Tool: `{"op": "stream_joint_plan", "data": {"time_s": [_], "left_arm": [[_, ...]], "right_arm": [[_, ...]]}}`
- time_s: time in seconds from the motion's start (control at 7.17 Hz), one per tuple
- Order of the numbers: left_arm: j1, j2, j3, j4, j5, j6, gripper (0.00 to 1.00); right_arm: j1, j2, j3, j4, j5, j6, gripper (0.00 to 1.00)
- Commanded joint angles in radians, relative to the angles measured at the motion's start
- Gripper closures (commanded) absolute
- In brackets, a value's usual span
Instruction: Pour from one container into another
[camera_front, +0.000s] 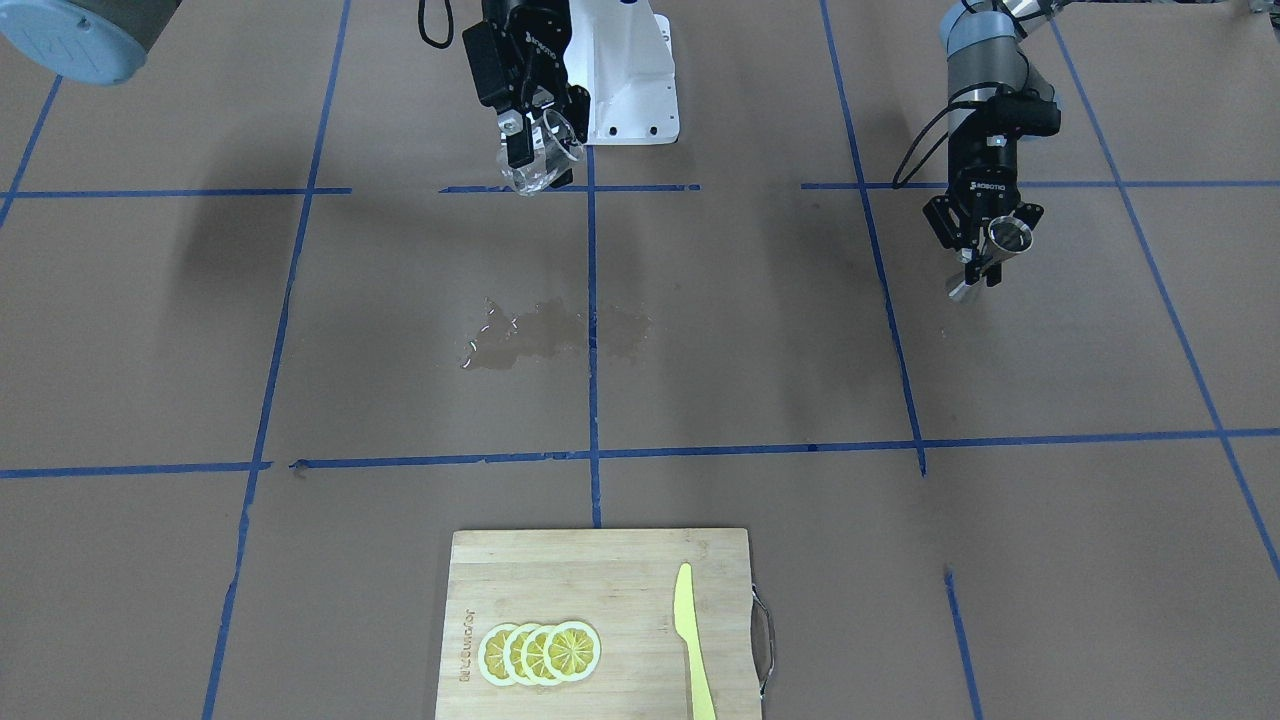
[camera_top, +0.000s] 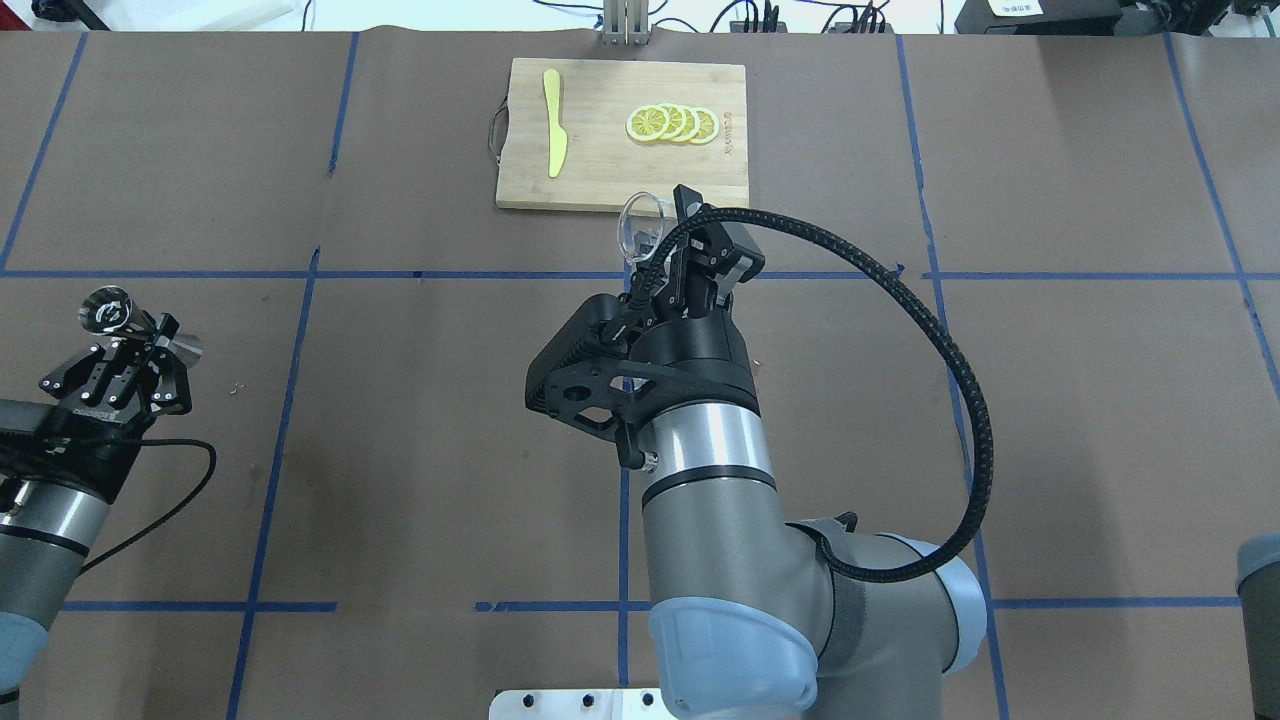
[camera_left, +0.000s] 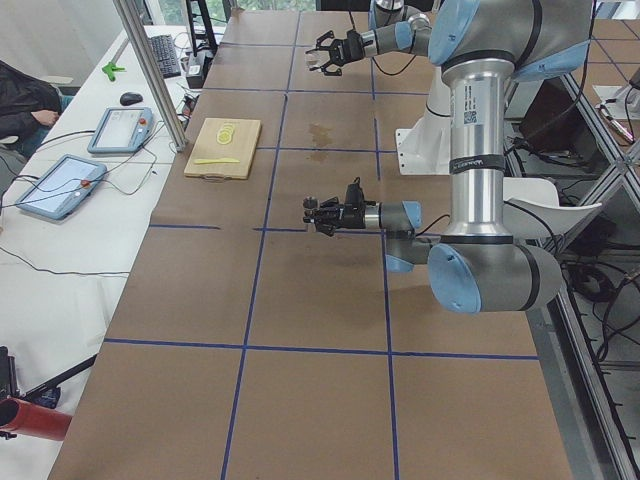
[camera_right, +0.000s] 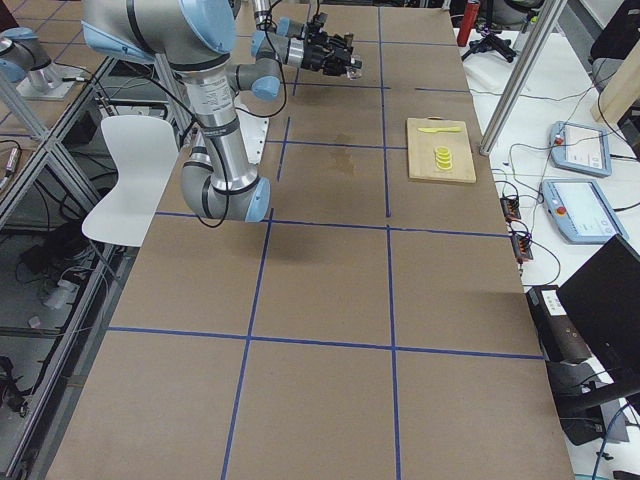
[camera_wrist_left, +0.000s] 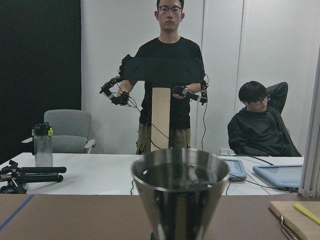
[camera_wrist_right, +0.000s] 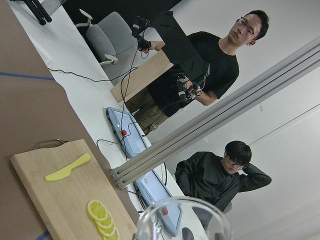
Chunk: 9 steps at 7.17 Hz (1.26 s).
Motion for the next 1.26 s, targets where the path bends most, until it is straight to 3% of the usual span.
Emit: {"op": "stream_joint_plan", "data": {"time_s": [0.0,0.56,1.12], "left_arm": [[0.037,-0.006,0.032,-0.008,0.001,-0.01,1.0],[0.047,-0.069,0.121,-0.012,0.002,-0.031,1.0],[0.066,-0.082,0.124,-0.012,-0.001,-0.03,0.99]], "right_arm": [[0.0,-0.006,0.001,0.002,0.0,0.001,1.0],[0.0,-0.011,0.001,0.002,0.0,0.002,1.0],[0.0,-0.013,0.001,0.002,0.0,0.002,1.0]]}}
